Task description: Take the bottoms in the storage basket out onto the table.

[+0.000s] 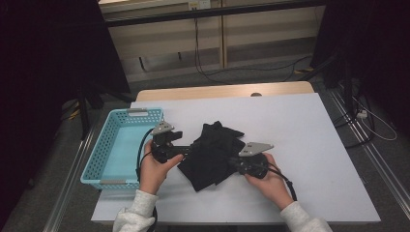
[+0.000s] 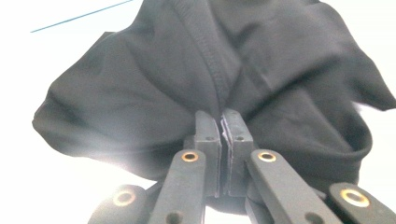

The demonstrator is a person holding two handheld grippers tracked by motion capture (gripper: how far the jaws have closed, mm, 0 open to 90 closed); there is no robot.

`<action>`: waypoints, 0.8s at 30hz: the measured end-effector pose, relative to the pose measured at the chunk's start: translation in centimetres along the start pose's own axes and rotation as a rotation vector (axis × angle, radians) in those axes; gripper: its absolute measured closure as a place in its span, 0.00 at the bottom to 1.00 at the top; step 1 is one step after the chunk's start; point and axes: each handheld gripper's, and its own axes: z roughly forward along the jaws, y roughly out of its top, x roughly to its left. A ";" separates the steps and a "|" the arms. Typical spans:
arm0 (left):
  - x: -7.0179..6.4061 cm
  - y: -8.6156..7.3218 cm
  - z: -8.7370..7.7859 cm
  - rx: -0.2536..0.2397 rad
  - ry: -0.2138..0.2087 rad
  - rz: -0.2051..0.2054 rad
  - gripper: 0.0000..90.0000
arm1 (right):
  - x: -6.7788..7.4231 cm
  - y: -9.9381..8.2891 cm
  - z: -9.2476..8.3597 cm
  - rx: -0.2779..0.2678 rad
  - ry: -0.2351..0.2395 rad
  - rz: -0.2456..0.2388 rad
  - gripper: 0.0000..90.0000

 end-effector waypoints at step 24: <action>-2.4 -4.0 3.8 0.182 -0.052 0.048 0.13 | -8.9 -4.0 -7.5 0.008 -0.243 0.184 0.97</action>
